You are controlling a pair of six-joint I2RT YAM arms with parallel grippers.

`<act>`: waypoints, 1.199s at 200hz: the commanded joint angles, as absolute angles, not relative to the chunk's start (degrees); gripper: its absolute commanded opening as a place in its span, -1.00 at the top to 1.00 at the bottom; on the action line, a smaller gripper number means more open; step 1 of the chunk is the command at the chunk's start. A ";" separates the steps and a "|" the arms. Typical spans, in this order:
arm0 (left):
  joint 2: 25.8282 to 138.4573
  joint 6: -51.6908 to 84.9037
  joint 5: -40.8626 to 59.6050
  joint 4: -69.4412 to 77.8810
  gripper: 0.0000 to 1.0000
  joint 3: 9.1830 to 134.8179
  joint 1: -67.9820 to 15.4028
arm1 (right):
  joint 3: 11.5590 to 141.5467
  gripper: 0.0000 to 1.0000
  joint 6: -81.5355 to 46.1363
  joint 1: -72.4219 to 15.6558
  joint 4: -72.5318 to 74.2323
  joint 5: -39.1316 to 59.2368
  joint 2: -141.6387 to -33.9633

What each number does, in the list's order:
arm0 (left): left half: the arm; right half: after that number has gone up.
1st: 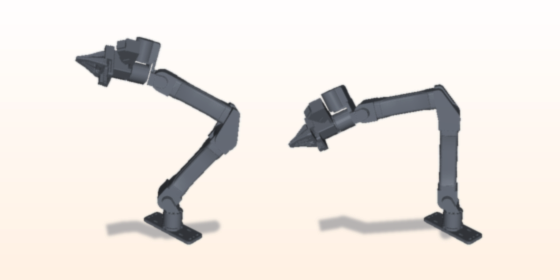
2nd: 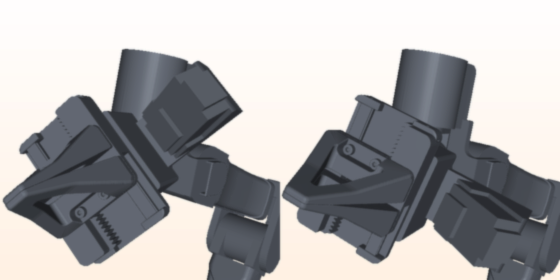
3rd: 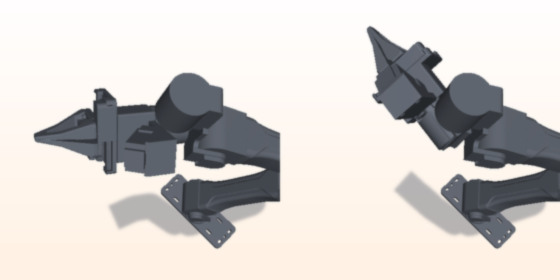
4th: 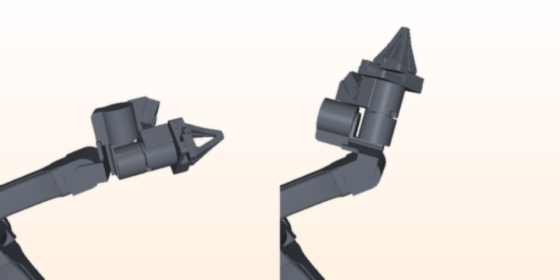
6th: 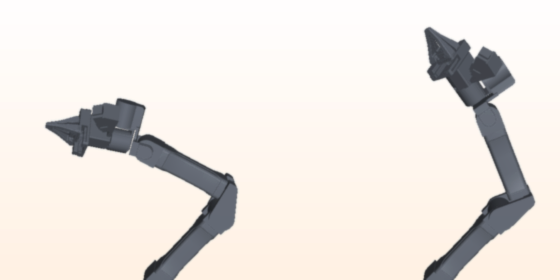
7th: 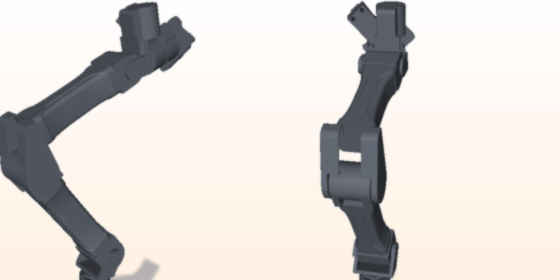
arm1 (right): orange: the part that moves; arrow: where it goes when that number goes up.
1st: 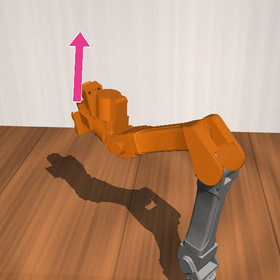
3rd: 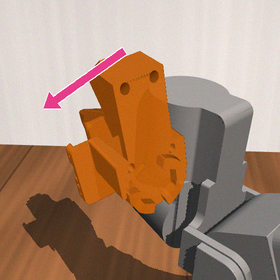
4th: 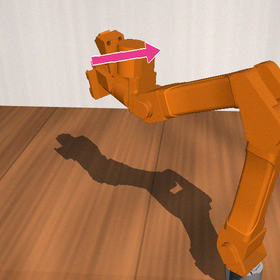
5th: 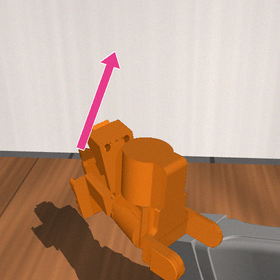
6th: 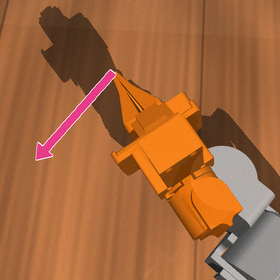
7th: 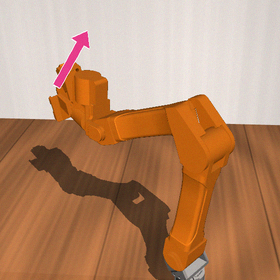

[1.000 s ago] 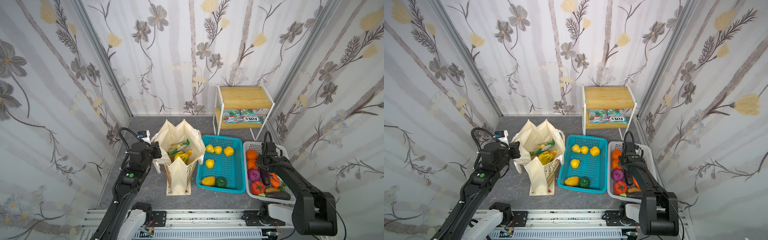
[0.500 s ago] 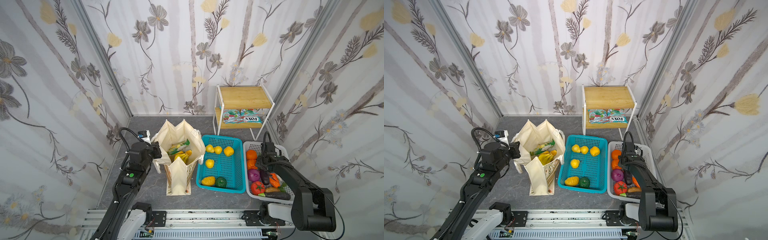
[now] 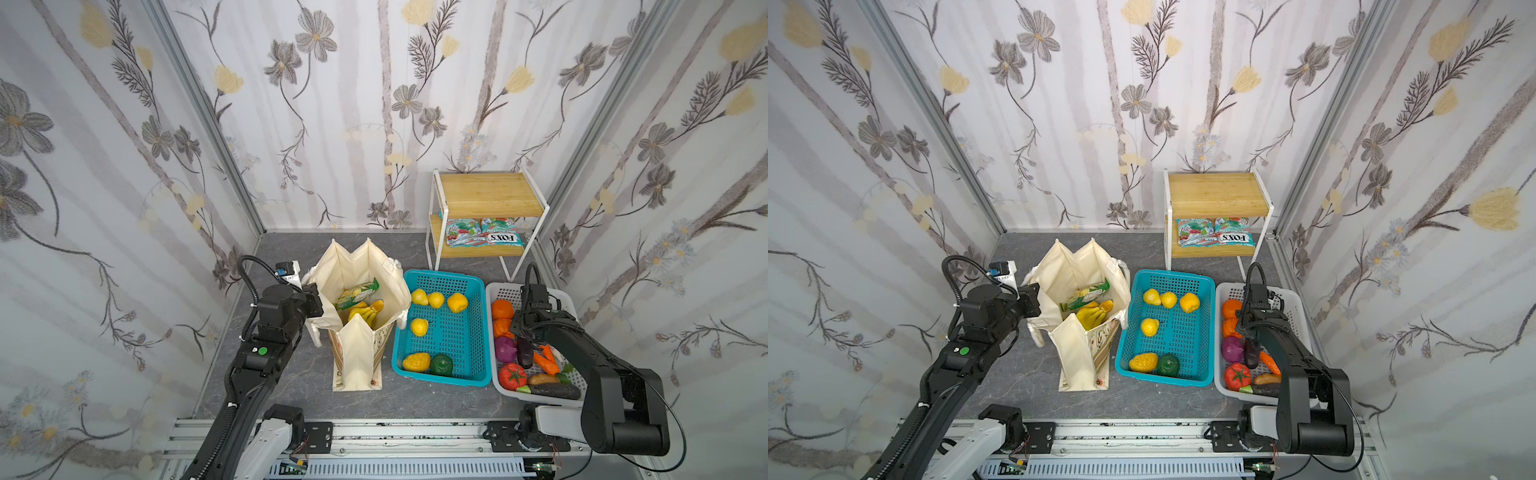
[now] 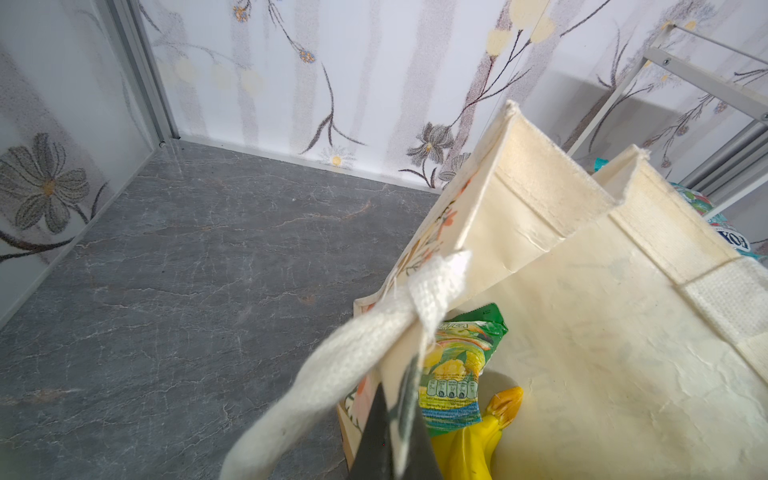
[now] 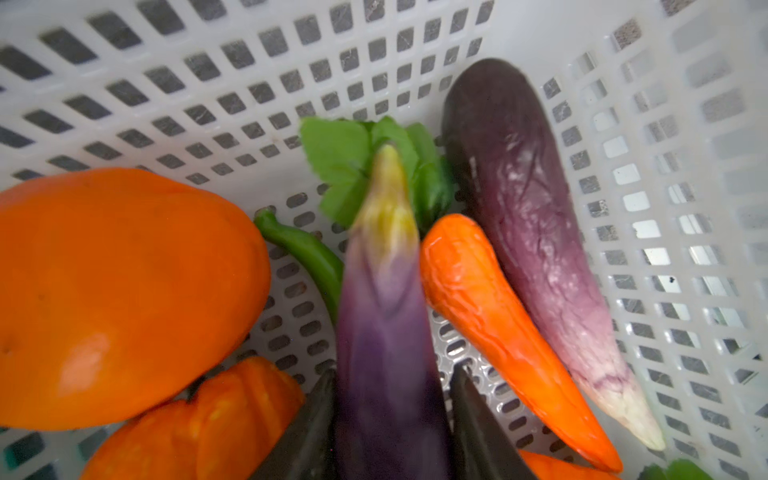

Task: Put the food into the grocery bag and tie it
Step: 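Lower the right gripper onto the purple eggplant and close on it, then lift the purple eggplant with the right gripper and carry it to the tote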

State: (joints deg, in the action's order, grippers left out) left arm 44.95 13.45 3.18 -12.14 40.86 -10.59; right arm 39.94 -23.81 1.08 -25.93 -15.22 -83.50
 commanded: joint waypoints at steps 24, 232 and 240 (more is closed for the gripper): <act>44.90 12.91 3.80 -13.01 1.00 40.69 -10.72 | 40.08 0.23 -23.82 0.97 -24.96 -14.54 -80.93; 44.65 13.10 3.03 -12.93 1.00 40.63 -10.72 | 60.08 0.29 -28.88 -12.17 -37.55 -12.29 -59.63; 44.57 13.10 2.99 -12.93 1.00 40.67 -10.72 | 60.73 0.29 -30.52 -15.00 -36.83 -11.87 -59.82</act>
State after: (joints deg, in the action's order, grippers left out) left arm 44.58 13.34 2.63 -12.27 40.82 -10.68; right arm 58.83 -25.78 -9.69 -37.12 -14.81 -59.55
